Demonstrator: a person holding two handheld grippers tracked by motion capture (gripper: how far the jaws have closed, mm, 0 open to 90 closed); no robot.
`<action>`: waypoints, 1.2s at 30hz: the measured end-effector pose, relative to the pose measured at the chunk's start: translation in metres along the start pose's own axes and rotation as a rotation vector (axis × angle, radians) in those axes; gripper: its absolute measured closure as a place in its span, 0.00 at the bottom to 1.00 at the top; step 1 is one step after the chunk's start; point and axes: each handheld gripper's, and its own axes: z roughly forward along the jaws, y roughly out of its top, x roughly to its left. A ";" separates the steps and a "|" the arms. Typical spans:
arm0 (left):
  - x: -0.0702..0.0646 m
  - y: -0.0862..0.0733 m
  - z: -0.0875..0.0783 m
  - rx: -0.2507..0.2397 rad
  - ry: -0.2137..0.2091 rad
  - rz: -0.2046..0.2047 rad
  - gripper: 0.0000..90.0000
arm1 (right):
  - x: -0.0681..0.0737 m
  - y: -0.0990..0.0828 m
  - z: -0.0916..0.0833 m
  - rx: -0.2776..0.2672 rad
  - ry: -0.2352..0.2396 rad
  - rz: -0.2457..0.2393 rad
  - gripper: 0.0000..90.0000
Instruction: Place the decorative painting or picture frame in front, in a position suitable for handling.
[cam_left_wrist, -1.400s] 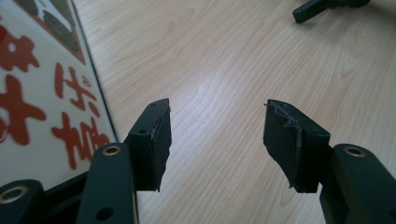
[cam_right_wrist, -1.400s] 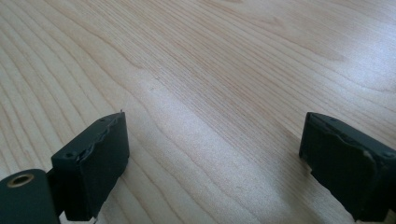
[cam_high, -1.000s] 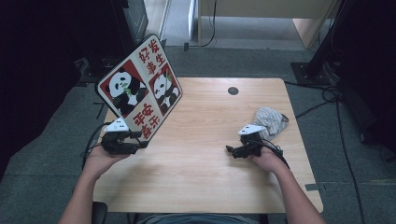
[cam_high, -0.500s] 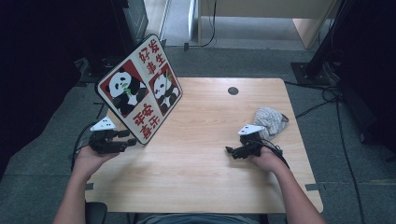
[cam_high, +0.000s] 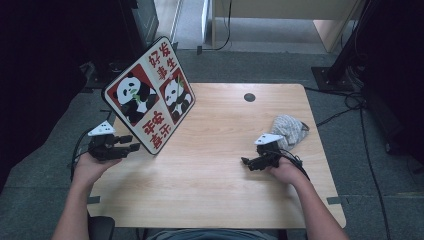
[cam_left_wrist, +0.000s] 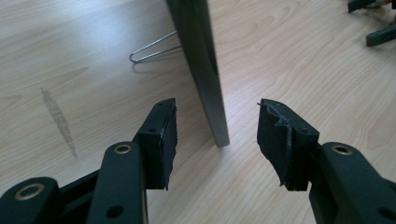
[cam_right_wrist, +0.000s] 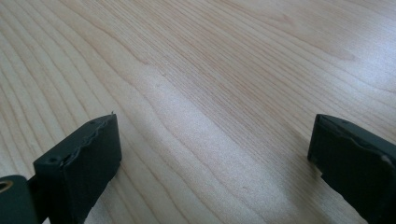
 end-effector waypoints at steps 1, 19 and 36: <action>0.000 0.000 0.000 0.000 0.000 0.000 0.53 | 0.000 0.000 0.000 0.000 0.000 0.000 0.03; 0.018 0.031 -0.018 -0.052 0.021 -0.025 0.57 | 0.000 0.000 0.000 0.006 0.001 -0.005 0.01; 0.024 0.068 -0.041 -0.111 -0.029 -0.069 0.57 | 0.001 0.000 0.001 0.007 -0.003 0.000 0.00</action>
